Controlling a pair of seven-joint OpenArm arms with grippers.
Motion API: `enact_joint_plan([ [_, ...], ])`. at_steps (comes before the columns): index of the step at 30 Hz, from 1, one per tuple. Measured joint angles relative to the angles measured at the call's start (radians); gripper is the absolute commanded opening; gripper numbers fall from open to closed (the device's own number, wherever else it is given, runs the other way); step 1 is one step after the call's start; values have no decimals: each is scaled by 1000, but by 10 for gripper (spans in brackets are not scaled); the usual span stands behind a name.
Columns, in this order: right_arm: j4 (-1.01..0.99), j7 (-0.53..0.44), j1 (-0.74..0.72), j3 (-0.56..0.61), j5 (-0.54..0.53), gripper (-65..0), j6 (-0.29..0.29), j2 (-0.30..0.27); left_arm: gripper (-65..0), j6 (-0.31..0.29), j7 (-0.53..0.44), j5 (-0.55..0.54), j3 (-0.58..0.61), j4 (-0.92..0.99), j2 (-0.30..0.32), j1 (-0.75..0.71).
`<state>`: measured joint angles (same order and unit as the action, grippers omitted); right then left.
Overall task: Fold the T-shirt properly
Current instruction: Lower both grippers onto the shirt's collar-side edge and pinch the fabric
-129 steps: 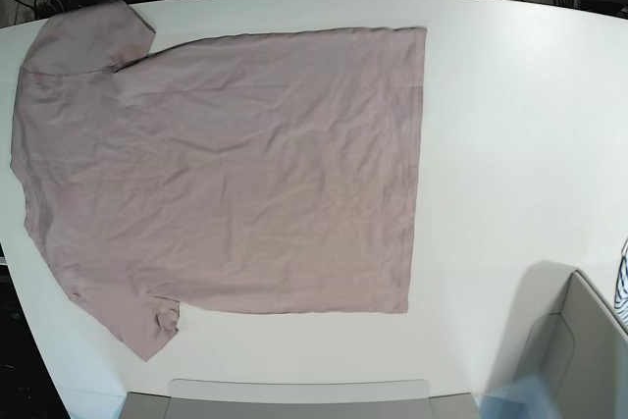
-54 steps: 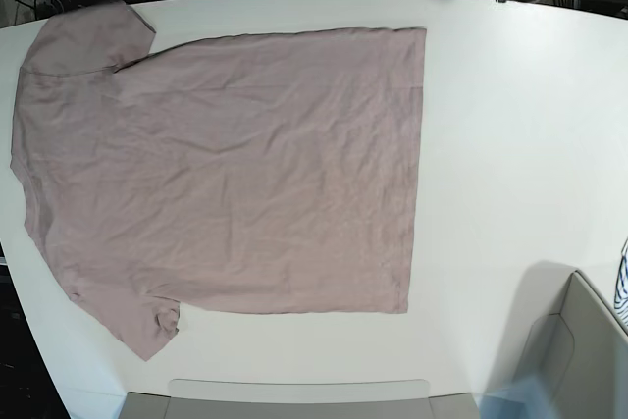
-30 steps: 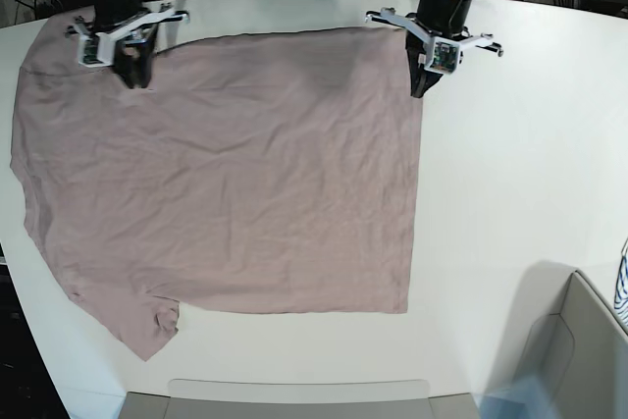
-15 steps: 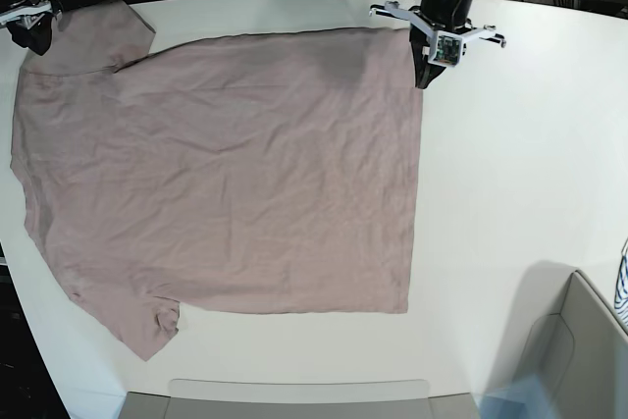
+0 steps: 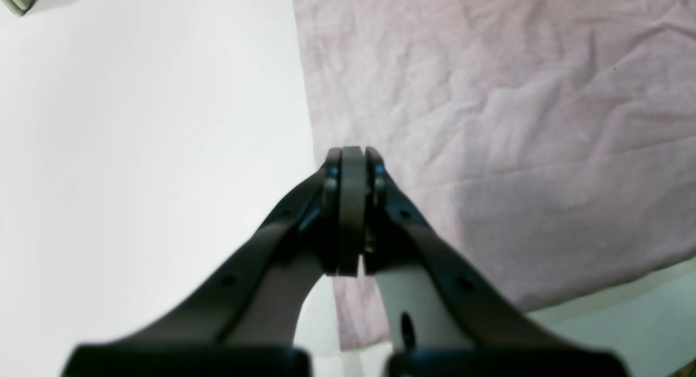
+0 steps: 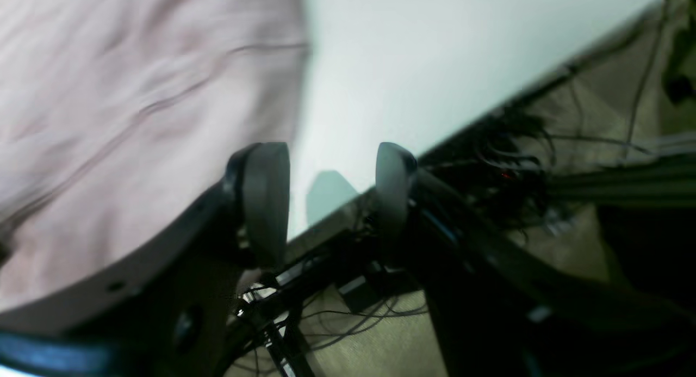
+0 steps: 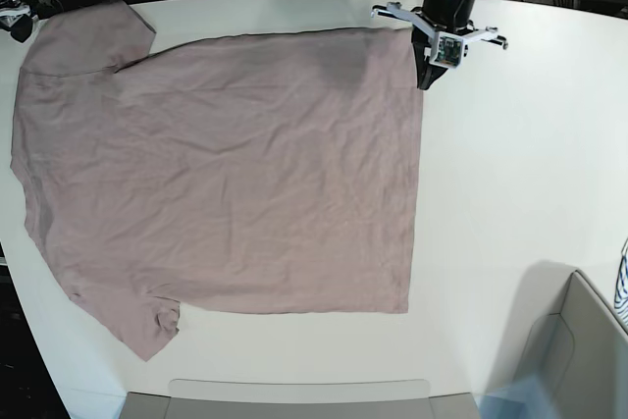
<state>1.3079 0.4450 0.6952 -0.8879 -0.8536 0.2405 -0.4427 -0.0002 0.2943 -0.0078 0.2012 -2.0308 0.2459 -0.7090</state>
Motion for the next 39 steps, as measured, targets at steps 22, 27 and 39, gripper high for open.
enact_joint_plan([
  [22, 32, -41, -40, 188, -61, -389, 135, 69, -642, 0, 35, -10, -5, 0, -14, -3],
  [27, 29, -6, -44, 192, -107, -389, 180, 77, -550, 1, 153, -341, -72, 0, -50, -1],
  [39, 26, 11, -43, 193, -109, -389, 186, 51, -487, 11, 312, -734, -280, 109, -45, 29],
])
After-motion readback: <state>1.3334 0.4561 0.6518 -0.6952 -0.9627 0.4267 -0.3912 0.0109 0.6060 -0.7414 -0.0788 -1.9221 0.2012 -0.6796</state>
